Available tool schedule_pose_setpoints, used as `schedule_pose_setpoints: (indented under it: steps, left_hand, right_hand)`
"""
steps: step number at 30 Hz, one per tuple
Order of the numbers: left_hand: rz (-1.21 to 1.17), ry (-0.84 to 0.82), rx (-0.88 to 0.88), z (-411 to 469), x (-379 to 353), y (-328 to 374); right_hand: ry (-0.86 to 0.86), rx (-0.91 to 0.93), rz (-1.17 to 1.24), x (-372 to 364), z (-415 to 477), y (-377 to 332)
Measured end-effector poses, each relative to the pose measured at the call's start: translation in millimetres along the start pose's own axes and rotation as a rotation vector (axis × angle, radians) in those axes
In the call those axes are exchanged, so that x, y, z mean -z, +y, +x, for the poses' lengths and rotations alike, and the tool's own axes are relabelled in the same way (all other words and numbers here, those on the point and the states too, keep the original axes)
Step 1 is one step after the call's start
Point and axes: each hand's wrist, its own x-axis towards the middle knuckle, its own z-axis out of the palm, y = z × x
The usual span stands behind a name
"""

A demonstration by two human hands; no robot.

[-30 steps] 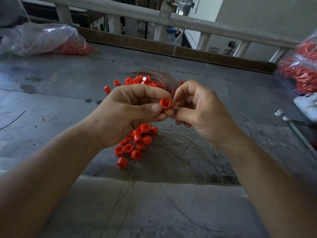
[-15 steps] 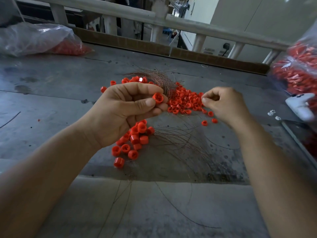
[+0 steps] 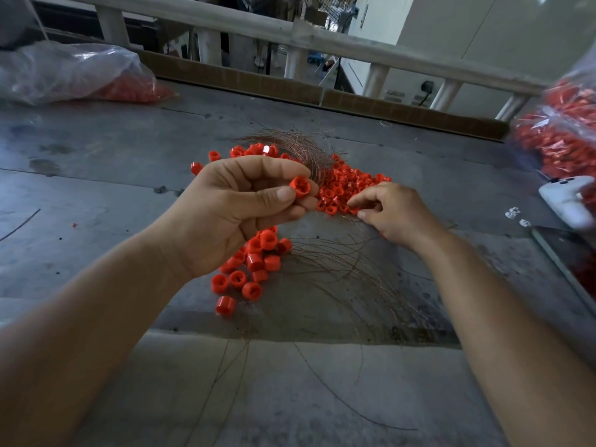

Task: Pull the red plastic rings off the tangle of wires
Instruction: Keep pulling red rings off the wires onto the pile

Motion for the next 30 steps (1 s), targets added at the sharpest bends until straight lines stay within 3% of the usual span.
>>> schedule_pose_setpoints:
  steps: [7, 12, 16, 23, 30]
  left_hand:
    - [0.018, 0.001, 0.002, 0, 1, -1]
    - [0.033, -0.003, 0.002, 0, 2, -2]
    - [0.039, -0.007, -0.001, -1, 2, -2]
    - [0.083, 0.006, 0.02, 0, 3, -3]
    - [0.123, 0.023, 0.052, 0, 4, -5]
  right_hand:
    - [0.07, -0.026, 0.05, 3, -2, 0]
    - [0.176, -0.105, 0.331, 13, -2, -2]
    - [0.136, -0.113, 0.524, 18, -8, -14]
    - [0.05, 0.048, 0.792, 22, -24, -46]
    - [-0.088, 0.171, 0.906, 20, -35, -65]
